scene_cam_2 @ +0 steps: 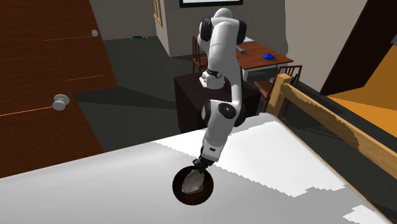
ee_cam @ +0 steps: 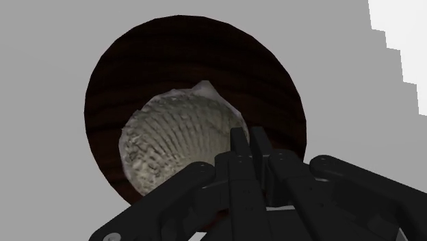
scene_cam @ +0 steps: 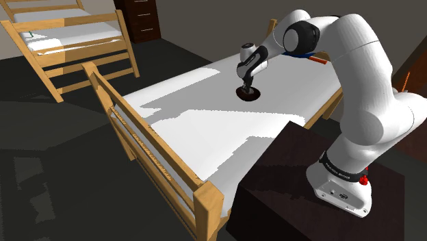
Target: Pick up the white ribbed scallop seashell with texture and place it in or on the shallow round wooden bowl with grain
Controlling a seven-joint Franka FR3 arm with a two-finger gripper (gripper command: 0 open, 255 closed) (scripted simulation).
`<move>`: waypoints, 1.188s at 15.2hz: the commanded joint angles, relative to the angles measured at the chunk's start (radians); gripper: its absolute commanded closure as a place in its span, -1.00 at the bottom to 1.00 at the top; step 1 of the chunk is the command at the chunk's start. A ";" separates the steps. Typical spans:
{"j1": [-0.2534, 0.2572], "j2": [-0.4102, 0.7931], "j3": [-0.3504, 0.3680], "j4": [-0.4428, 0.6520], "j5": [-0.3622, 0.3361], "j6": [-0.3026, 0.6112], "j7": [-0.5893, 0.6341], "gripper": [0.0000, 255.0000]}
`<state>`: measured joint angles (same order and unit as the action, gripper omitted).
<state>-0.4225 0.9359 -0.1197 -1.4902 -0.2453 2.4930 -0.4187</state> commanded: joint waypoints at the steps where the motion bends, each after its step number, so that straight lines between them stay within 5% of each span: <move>1: 0.000 0.000 0.000 0.000 0.000 0.000 0.000 -1.00; 18: 0.020 -0.111 0.002 -0.062 -0.001 -0.052 0.003 -1.00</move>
